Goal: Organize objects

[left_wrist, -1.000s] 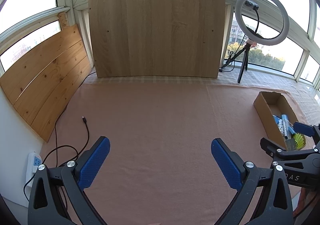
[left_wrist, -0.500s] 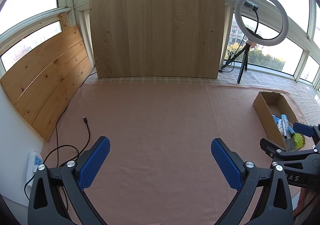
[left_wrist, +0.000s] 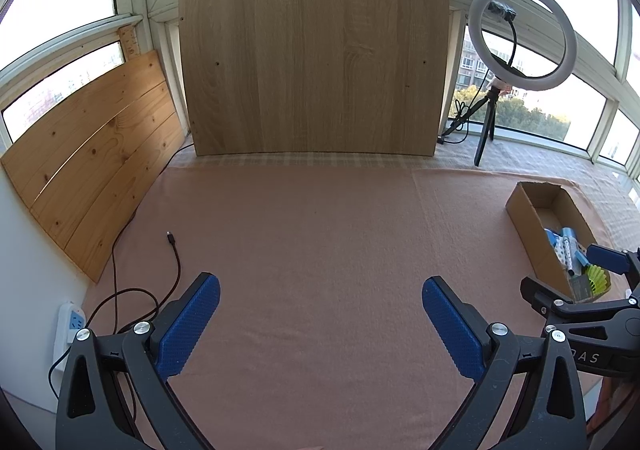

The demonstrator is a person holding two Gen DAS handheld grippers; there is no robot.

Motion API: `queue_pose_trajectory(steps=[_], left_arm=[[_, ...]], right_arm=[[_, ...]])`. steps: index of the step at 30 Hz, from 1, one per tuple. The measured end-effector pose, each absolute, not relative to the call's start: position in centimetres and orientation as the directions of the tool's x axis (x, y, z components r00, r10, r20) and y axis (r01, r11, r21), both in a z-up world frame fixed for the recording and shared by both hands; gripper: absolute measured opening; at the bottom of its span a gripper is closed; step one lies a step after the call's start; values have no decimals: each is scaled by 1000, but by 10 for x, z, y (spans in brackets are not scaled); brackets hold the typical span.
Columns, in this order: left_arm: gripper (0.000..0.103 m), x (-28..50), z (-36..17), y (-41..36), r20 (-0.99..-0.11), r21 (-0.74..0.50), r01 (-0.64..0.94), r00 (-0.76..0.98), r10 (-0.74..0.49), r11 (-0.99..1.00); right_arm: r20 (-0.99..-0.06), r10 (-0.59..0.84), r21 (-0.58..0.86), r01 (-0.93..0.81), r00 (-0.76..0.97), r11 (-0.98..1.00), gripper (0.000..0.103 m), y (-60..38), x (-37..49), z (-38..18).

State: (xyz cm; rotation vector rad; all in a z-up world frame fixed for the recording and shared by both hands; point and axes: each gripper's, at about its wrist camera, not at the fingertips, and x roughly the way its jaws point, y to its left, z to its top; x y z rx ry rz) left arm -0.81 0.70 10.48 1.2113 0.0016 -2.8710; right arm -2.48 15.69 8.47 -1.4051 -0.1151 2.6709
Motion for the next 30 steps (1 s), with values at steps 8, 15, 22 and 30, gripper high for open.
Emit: queue_pose_trajectory(steps=[8, 15, 22, 30], left_arm=[[103, -8, 105, 7, -716, 9, 24, -697, -23, -1000], [103, -7, 104, 8, -718, 9, 24, -696, -24, -1000], [103, -5, 101, 10, -721, 5, 23, -693, -19, -1000], [103, -4, 98, 8, -713, -27, 23, -701, 3, -999]], right_arm=[[-815, 141, -123, -70, -561, -990, 101, 156, -22, 85], [-817, 140, -122, -69, -559, -990, 101, 155, -21, 84], [-818, 139, -121, -69, -558, -990, 101, 155, -20, 84], [-821, 139, -121, -69, -554, -990, 101, 154, -20, 81]])
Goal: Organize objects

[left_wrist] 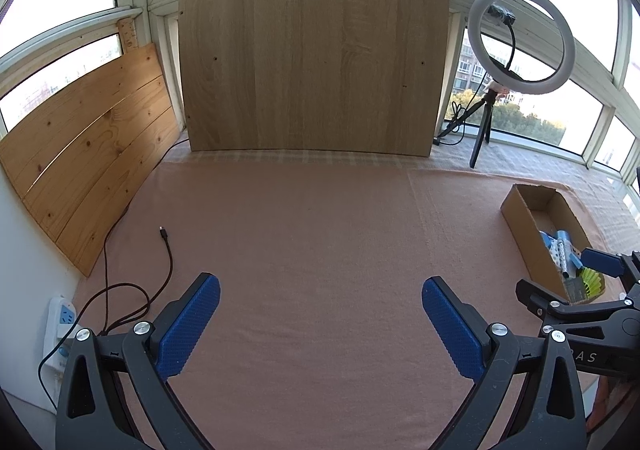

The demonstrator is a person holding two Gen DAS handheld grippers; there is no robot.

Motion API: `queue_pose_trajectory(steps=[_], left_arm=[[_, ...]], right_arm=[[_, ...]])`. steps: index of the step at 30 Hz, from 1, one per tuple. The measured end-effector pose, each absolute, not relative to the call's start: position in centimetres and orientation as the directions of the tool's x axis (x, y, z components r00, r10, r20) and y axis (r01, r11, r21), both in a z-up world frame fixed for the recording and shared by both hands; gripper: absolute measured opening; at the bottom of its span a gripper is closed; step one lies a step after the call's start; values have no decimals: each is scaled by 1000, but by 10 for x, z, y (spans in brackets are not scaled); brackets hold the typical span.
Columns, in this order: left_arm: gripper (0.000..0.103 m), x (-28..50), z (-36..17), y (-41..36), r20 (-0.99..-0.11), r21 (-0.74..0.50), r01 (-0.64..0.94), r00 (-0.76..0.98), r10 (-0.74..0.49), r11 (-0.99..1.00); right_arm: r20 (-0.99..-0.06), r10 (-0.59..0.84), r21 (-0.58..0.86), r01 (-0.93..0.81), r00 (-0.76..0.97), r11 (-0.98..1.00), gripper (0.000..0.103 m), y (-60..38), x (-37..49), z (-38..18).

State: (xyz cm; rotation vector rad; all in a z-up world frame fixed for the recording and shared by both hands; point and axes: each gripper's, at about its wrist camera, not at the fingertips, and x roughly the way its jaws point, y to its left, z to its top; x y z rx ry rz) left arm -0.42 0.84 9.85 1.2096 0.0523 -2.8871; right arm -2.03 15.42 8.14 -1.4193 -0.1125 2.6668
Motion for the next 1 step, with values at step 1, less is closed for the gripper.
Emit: queue_pose_trajectory(steps=[1], left_arm=[[103, -5, 98, 7, -711, -32, 26, -703, 5, -999]], right_arm=[[-821, 139, -121, -70, -554, -990, 101, 154, -20, 81]])
